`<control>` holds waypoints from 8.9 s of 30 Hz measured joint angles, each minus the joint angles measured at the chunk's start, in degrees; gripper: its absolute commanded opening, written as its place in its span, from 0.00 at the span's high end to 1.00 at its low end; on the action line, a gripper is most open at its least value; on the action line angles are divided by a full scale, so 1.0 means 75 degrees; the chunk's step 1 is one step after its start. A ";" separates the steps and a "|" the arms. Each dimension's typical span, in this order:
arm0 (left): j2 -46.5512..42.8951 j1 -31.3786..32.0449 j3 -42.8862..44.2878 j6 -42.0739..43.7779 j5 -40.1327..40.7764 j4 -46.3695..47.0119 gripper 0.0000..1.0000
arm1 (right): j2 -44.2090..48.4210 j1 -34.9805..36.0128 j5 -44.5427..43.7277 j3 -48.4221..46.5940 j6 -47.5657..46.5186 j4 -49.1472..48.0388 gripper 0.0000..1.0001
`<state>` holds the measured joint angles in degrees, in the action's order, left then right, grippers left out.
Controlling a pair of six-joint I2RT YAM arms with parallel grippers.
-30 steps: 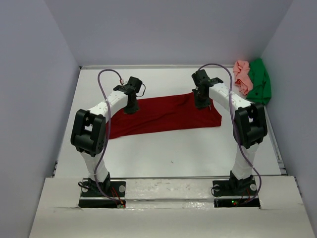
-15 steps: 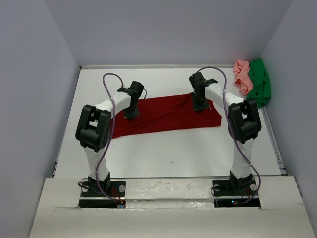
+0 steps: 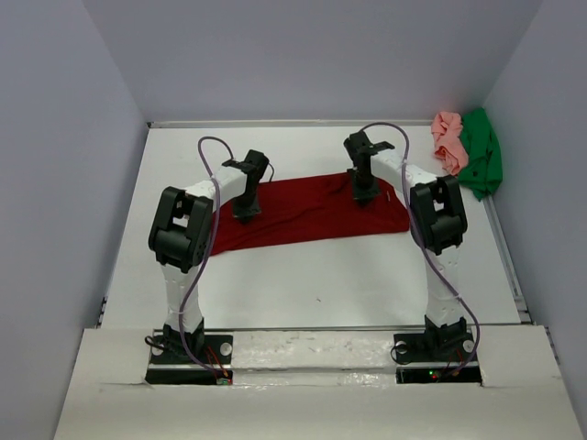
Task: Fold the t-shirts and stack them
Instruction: Fold the tshirt
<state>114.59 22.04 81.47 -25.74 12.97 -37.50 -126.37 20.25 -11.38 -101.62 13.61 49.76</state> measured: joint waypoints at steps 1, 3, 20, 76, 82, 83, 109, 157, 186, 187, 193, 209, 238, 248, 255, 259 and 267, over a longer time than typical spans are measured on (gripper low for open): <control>0.0000 -0.0003 0.0000 0.0003 -0.0023 0.0000 1.00 | -0.0076 -0.0012 0.0003 -0.0128 -0.0015 0.0073 1.00; 0.0000 -0.0003 0.0000 0.0003 -0.0047 0.0000 1.00 | -0.0207 -0.0038 0.0017 -0.0321 -0.0050 0.0184 1.00; -0.0516 0.0364 -0.0743 -0.0265 -0.0912 0.0606 1.00 | -0.2984 -0.0595 0.0743 -0.5263 -0.0976 0.1285 1.00; -0.0038 0.4750 0.1297 -0.1489 -0.1361 -0.0530 1.00 | -0.2375 -0.1355 0.2655 -0.6228 -0.2337 -0.0714 0.55; -0.0874 0.4753 0.1524 -0.1460 -0.0679 -0.0697 1.00 | -0.1160 -0.1352 0.2687 -0.5450 -0.1804 -0.0726 0.55; -0.0965 0.4753 0.1556 -0.1457 -0.0510 -0.0740 1.00 | -0.0761 -0.1352 0.2672 -0.4905 -0.1565 -0.0746 0.55; 0.2017 0.1792 0.5007 0.1754 -0.2707 0.0991 1.00 | 0.2722 -0.0009 0.1311 0.1545 0.0160 -0.0839 1.00; -0.1244 0.2486 -0.1859 -0.0163 -0.3156 0.2500 1.00 | -0.2757 -0.0041 0.1271 -0.4829 -0.1422 0.0979 1.00; -0.2302 0.3098 -0.2334 -0.0664 -0.2917 0.2465 1.00 | -0.2856 0.0157 0.3710 -0.5225 -0.2040 -0.0294 1.00; -0.2372 0.3098 -0.2331 -0.0635 -0.2844 0.2463 1.00 | -0.2669 0.0195 0.3436 -0.4992 -0.2069 -0.0300 1.00; -0.2107 0.3098 -0.1271 -0.0152 -0.2215 0.1955 1.00 | -0.1224 0.0452 0.1676 -0.4593 -0.1856 -0.0233 1.00; 0.0259 0.2981 0.1055 0.0772 -0.3433 0.2159 1.00 | 0.4896 0.0571 -0.0778 0.0067 -0.0134 0.0603 1.00; 0.2594 0.2498 0.3605 0.0600 -0.4159 0.1320 1.00 | 0.6799 0.0664 -0.0892 0.1119 0.0356 0.1314 1.00; 0.3357 0.1731 0.4916 0.0624 -0.4406 0.0959 1.00 | 0.6732 0.0664 -0.0877 0.1740 0.0356 0.1341 1.00; 0.3264 0.1684 0.4707 0.0702 -0.4427 0.1198 1.00 | 0.6624 0.0667 -0.0825 0.2468 0.0356 0.1157 0.99; 0.2885 0.1784 0.4121 0.0743 -0.4226 0.1381 1.00 | 0.6484 0.0737 -0.0720 0.2769 0.0361 0.1078 0.99; 0.1862 0.2229 0.2868 0.0758 -0.3870 0.1317 1.00 | 0.6295 0.0903 -0.0583 0.2771 0.0431 0.0868 0.86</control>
<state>128.55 38.76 102.98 -20.05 -16.05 -27.62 -79.15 27.03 -15.75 -80.84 16.84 56.27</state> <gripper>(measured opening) 0.011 0.023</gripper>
